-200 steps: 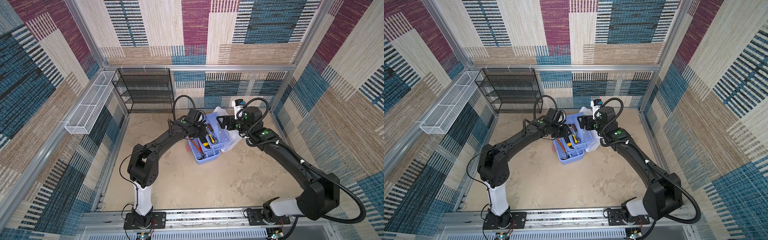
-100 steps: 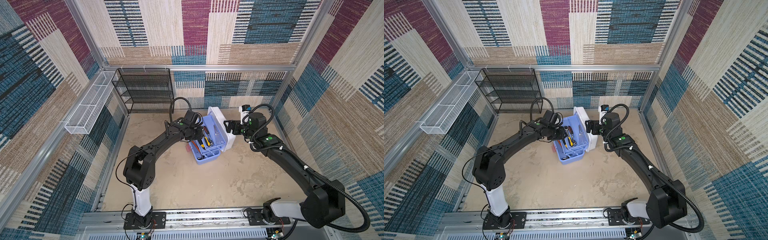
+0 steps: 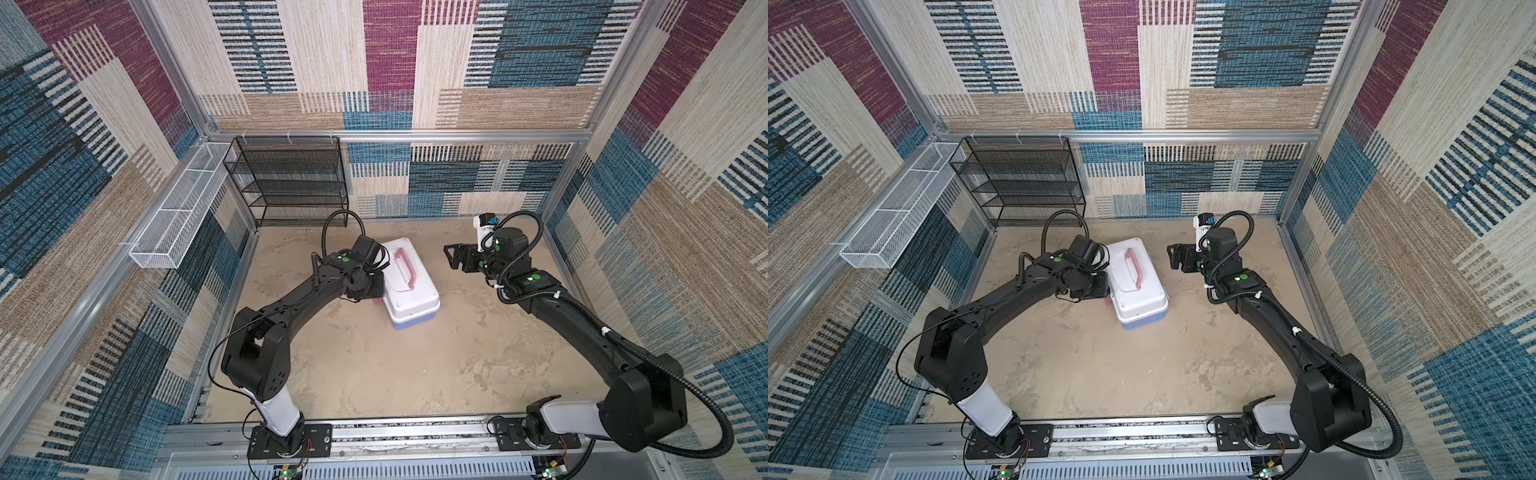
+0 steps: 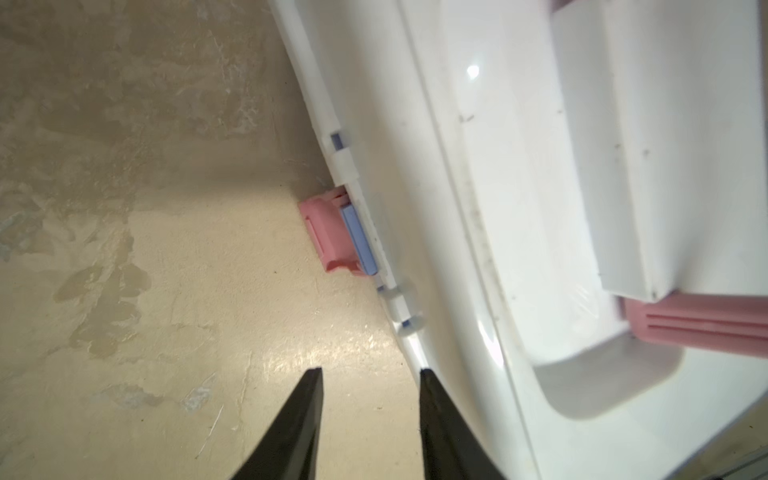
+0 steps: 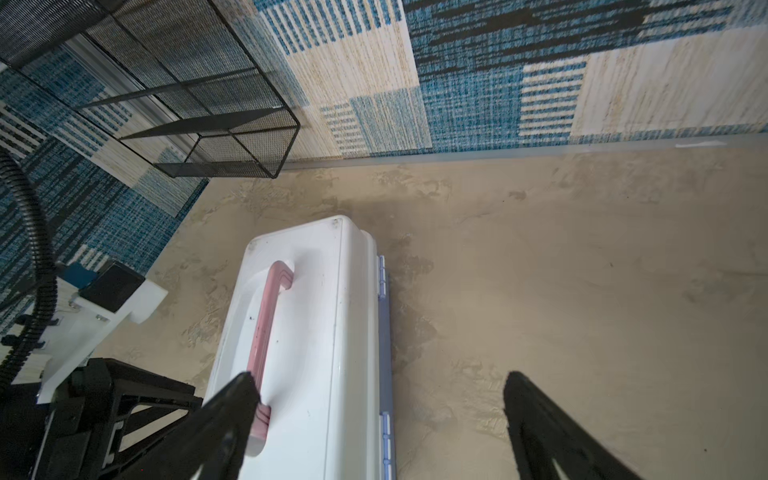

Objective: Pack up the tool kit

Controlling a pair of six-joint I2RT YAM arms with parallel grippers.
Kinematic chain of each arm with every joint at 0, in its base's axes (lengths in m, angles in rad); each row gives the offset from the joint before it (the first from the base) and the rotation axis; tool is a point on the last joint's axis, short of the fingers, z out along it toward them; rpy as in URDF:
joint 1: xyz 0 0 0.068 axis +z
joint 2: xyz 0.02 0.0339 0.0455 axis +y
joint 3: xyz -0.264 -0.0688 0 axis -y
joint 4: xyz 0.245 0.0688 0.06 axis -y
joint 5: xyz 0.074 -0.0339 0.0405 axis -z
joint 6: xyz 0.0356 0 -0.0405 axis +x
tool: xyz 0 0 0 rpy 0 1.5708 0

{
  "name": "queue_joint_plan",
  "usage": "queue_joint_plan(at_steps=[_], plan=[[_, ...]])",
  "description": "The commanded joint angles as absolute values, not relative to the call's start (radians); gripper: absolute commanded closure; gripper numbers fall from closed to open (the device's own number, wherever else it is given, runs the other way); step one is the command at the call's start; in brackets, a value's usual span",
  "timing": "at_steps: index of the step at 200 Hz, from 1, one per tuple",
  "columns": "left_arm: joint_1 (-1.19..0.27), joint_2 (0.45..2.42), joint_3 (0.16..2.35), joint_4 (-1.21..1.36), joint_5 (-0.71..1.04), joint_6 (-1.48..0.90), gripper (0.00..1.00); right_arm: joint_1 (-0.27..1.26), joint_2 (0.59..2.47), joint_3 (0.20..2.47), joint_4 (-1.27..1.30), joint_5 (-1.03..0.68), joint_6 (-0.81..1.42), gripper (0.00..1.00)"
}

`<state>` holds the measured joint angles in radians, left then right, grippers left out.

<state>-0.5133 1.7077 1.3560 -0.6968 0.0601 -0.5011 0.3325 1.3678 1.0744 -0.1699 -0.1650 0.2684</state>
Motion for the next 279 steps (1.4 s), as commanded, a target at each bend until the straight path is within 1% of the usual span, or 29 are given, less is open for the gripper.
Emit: queue_joint_plan(at_steps=[1,29,56,95,114,131,167,187,207,221,242,268,279], plan=[[-0.511,1.714,1.348,-0.674,0.086,-0.491,0.58,0.333,1.395,1.100,-0.146,-0.234,0.261,0.08],[-0.510,1.749,1.359,-0.647,0.126,-0.496,0.60,0.341,1.426,1.112,-0.152,-0.270,0.241,0.12],[-0.534,1.783,1.388,-0.612,0.182,-0.498,0.61,0.372,1.458,1.128,-0.173,-0.268,0.206,0.16],[-0.605,1.841,1.451,-0.603,0.201,-0.485,0.61,0.408,1.507,1.165,-0.219,-0.233,0.153,0.20],[-0.623,1.842,1.440,-0.588,0.207,-0.476,0.59,0.414,1.520,1.172,-0.229,-0.232,0.108,0.21],[-0.618,1.829,1.403,-0.586,0.188,-0.483,0.58,0.420,1.533,1.176,-0.239,-0.233,0.057,0.24],[-0.573,1.743,1.249,-0.510,0.189,-0.518,0.56,0.438,1.569,1.182,-0.248,-0.247,-0.037,0.37],[-0.561,1.693,1.184,-0.472,0.179,-0.515,0.53,0.460,1.606,1.203,-0.259,-0.232,-0.061,0.41],[-0.559,1.672,1.157,-0.472,0.158,-0.499,0.49,0.489,1.646,1.233,-0.276,-0.218,-0.086,0.45],[-0.558,1.672,1.147,-0.476,0.159,-0.488,0.48,0.506,1.660,1.240,-0.277,-0.211,-0.104,0.49],[-0.559,1.675,1.128,-0.471,0.154,-0.485,0.47,0.524,1.670,1.236,-0.276,-0.185,-0.120,0.59],[-0.560,1.660,1.083,-0.440,0.144,-0.477,0.46,0.543,1.671,1.221,-0.296,-0.156,-0.161,0.67],[-0.561,1.650,1.060,-0.425,0.136,-0.475,0.46,0.547,1.666,1.208,-0.298,-0.145,-0.169,0.69]])
